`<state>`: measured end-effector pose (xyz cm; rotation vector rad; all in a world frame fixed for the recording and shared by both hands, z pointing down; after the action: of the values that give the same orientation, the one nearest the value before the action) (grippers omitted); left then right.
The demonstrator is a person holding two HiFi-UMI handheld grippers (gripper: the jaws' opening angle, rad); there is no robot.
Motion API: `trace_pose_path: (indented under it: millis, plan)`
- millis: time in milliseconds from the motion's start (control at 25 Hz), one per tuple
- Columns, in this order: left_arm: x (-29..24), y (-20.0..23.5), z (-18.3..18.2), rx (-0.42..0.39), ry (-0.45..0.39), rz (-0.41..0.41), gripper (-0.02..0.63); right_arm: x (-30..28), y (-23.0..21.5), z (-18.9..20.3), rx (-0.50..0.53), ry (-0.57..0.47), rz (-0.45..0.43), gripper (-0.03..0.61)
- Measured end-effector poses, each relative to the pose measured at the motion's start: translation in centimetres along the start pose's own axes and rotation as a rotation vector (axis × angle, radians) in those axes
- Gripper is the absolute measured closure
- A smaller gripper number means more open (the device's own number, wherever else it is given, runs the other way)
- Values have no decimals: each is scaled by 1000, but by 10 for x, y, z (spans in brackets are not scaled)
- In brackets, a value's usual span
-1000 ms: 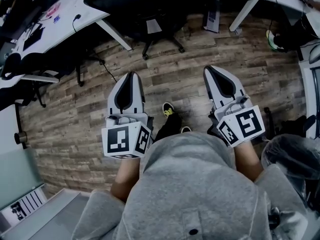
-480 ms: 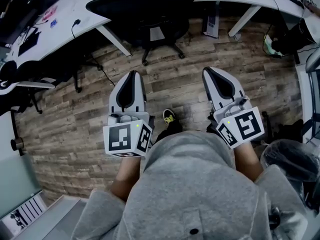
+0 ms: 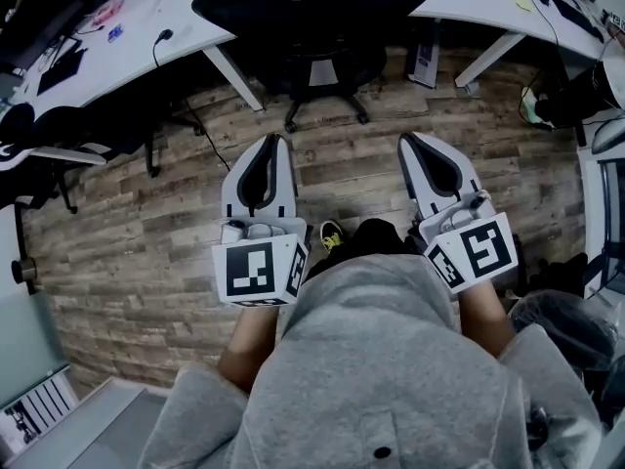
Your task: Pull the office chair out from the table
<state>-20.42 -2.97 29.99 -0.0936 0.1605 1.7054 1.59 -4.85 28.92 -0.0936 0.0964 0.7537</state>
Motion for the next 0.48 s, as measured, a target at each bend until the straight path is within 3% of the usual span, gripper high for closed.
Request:
trace_pose_path:
  millis: [480]
  plan:
    - [-4,4,-1,-15,9,19,584,-7,2,1,0,-9,5,550]
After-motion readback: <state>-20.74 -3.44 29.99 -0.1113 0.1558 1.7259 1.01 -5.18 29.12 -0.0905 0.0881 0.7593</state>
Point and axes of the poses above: the fingertips, and each gripper's own axes: x backward along the fingers, y to its left, z out of its underside, the point moved 7 cm from there along x, backward along the fingers, and after that the axes turned 6 degrees about -z, right-handed, at the moved point
